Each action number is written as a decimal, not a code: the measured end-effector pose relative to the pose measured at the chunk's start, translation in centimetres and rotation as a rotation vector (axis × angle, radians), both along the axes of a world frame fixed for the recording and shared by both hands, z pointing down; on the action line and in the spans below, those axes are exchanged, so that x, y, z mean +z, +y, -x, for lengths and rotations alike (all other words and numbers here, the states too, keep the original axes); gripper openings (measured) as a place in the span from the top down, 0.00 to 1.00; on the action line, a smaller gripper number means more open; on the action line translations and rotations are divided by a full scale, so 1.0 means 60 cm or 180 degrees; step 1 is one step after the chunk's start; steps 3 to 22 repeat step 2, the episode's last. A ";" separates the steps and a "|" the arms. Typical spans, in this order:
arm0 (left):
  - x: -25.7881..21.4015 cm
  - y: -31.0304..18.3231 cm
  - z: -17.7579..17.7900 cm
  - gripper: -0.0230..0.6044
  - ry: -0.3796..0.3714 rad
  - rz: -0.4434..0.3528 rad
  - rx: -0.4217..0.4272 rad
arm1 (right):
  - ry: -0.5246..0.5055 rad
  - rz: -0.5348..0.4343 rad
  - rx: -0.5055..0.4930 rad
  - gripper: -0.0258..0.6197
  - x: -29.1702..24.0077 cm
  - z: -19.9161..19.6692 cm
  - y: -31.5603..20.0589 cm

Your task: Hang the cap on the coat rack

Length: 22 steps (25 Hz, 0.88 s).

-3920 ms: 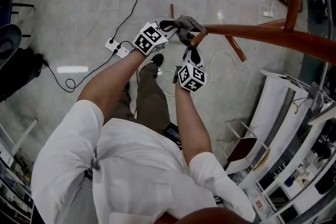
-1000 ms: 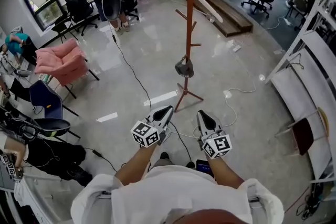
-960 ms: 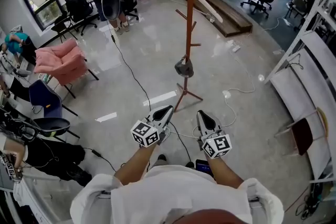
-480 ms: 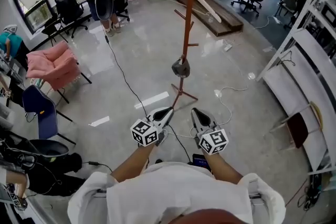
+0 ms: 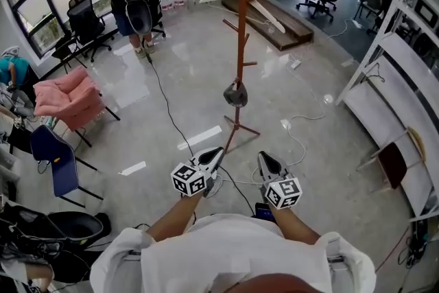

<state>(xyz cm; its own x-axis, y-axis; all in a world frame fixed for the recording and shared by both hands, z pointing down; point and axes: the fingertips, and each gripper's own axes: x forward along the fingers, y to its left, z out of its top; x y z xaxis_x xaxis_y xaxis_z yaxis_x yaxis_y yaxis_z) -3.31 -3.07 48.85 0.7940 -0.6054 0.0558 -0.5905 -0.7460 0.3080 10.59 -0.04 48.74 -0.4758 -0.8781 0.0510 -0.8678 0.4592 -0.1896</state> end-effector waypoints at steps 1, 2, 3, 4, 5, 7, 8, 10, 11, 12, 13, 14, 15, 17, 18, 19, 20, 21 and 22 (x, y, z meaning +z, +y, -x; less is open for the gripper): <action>0.000 -0.002 0.000 0.93 0.0024 -0.0011 -0.0015 | 0.0009 -0.0006 0.0001 0.92 0.001 0.000 0.000; -0.001 -0.003 0.000 0.93 0.0048 -0.0023 -0.0026 | 0.0020 -0.0015 0.0001 0.92 0.001 -0.001 0.000; -0.001 -0.003 0.000 0.93 0.0048 -0.0023 -0.0026 | 0.0020 -0.0015 0.0001 0.92 0.001 -0.001 0.000; -0.001 -0.003 0.000 0.93 0.0048 -0.0023 -0.0026 | 0.0020 -0.0015 0.0001 0.92 0.001 -0.001 0.000; -0.001 -0.003 0.000 0.93 0.0048 -0.0023 -0.0026 | 0.0020 -0.0015 0.0001 0.92 0.001 -0.001 0.000; -0.001 -0.003 0.000 0.93 0.0048 -0.0023 -0.0026 | 0.0020 -0.0015 0.0001 0.92 0.001 -0.001 0.000; -0.001 -0.003 0.000 0.93 0.0048 -0.0023 -0.0026 | 0.0020 -0.0015 0.0001 0.92 0.001 -0.001 0.000; -0.001 -0.003 0.000 0.93 0.0048 -0.0023 -0.0026 | 0.0020 -0.0015 0.0001 0.92 0.001 -0.001 0.000; -0.001 -0.003 0.000 0.93 0.0048 -0.0023 -0.0026 | 0.0020 -0.0015 0.0001 0.92 0.001 -0.001 0.000; -0.001 -0.003 0.000 0.93 0.0048 -0.0023 -0.0026 | 0.0020 -0.0015 0.0001 0.92 0.001 -0.001 0.000; -0.001 -0.003 0.000 0.93 0.0048 -0.0023 -0.0026 | 0.0020 -0.0015 0.0001 0.92 0.001 -0.001 0.000; -0.001 -0.003 0.000 0.93 0.0048 -0.0023 -0.0026 | 0.0020 -0.0015 0.0001 0.92 0.001 -0.001 0.000; -0.001 -0.003 0.000 0.93 0.0048 -0.0023 -0.0026 | 0.0020 -0.0015 0.0001 0.92 0.001 -0.001 0.000; -0.001 -0.003 0.000 0.93 0.0048 -0.0023 -0.0026 | 0.0020 -0.0015 0.0001 0.92 0.001 -0.001 0.000; -0.001 -0.003 0.000 0.93 0.0048 -0.0023 -0.0026 | 0.0020 -0.0015 0.0001 0.92 0.001 -0.001 0.000; -0.001 -0.003 0.000 0.93 0.0048 -0.0023 -0.0026 | 0.0020 -0.0015 0.0001 0.92 0.001 -0.001 0.000; -0.001 -0.003 0.000 0.93 0.0048 -0.0023 -0.0026 | 0.0020 -0.0015 0.0001 0.92 0.001 -0.001 0.000; -0.001 -0.003 0.000 0.93 0.0048 -0.0023 -0.0026 | 0.0020 -0.0015 0.0001 0.92 0.001 -0.001 0.000; -0.001 -0.003 0.000 0.93 0.0048 -0.0023 -0.0026 | 0.0020 -0.0015 0.0001 0.92 0.001 -0.001 0.000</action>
